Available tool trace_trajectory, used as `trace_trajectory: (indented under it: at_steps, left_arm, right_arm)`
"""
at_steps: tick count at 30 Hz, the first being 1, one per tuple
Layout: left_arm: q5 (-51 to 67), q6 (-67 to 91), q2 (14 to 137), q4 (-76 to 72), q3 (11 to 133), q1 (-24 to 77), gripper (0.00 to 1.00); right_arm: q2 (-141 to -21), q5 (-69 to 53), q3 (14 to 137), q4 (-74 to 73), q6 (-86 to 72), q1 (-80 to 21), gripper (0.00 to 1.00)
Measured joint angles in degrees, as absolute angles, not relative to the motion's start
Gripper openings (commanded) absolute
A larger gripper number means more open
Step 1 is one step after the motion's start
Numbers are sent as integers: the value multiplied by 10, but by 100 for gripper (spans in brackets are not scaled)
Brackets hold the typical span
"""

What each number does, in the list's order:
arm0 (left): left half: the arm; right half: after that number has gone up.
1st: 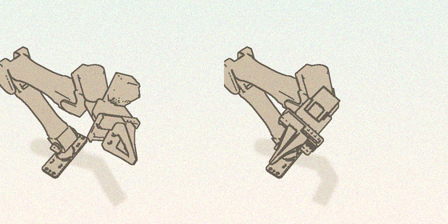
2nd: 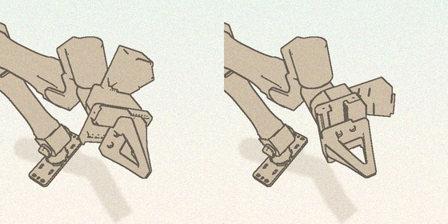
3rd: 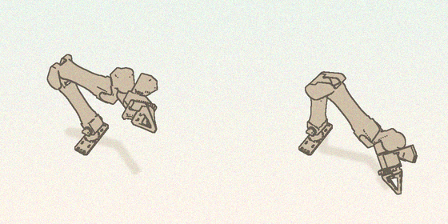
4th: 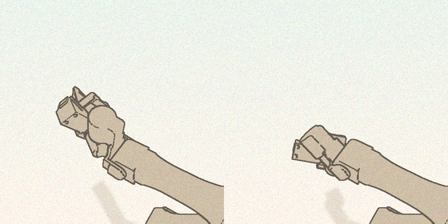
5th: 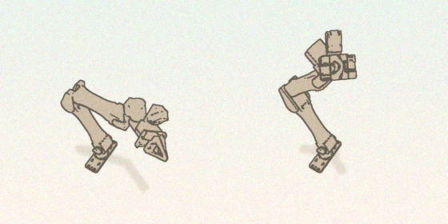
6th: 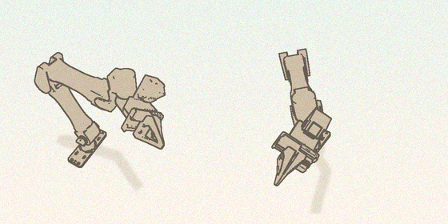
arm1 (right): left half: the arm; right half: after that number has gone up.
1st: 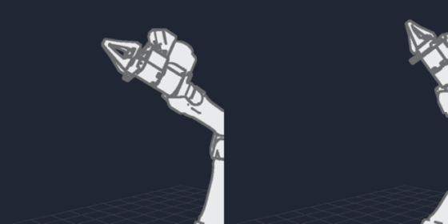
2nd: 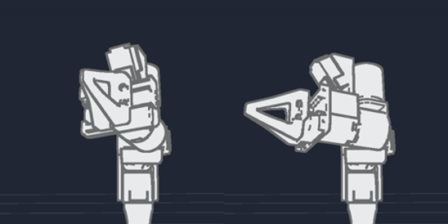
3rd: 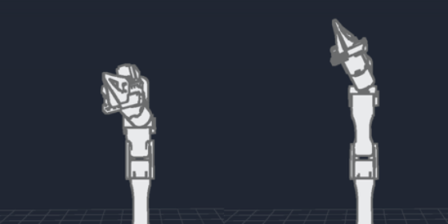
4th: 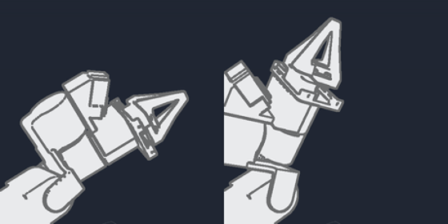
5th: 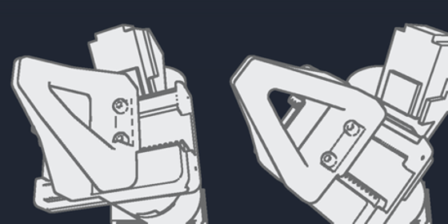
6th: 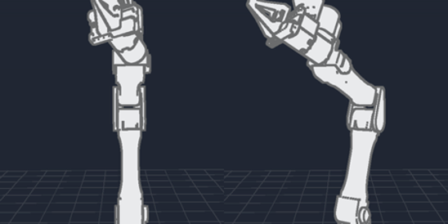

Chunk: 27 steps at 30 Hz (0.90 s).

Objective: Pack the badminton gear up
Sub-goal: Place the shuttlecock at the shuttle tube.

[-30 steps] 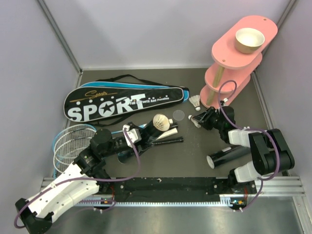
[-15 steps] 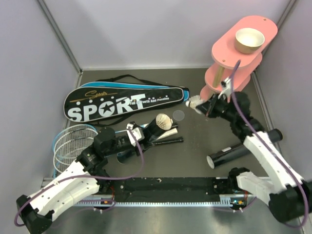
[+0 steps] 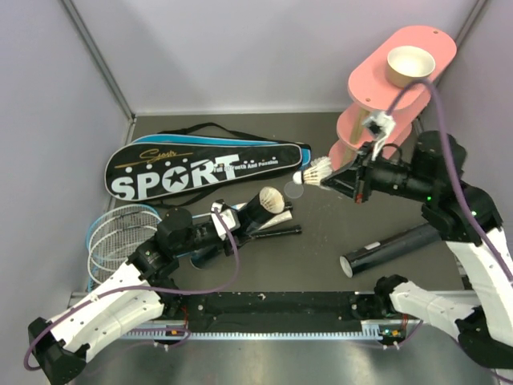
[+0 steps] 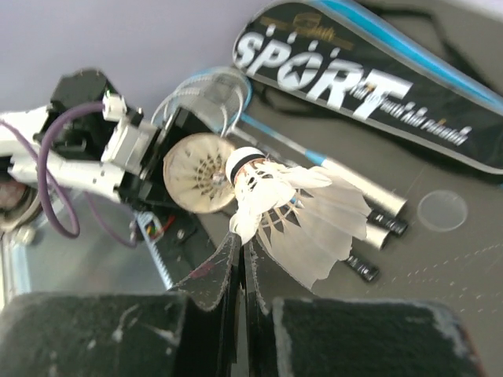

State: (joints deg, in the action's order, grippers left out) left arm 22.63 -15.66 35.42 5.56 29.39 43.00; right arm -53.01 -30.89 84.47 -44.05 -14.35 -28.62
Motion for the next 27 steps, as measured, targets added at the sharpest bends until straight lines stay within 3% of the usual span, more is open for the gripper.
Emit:
trace_trajectory:
  at_steps: [15,16,17,20,27]
  left_arm:
    - [232,-163,362,55,294,430,10]
    - [233,-163,362,55,294,430,10]
    - [234,-163,362,55,294,430,10]
    - [238,-163,363,55,294,430,10]
    - [245,-163,363,56,294,430,10]
  right_arm:
    - [-647,-237,909,-543,-126,-469,0]
    - [-654,-234,914,-544,-126,-474,4]
    - [-661,-232,921,-545,-126,-479,22]
    - [-689,-234,933,-541,-131,-487,43]
    - [-721,-261,934,-505,-161,-489,50]
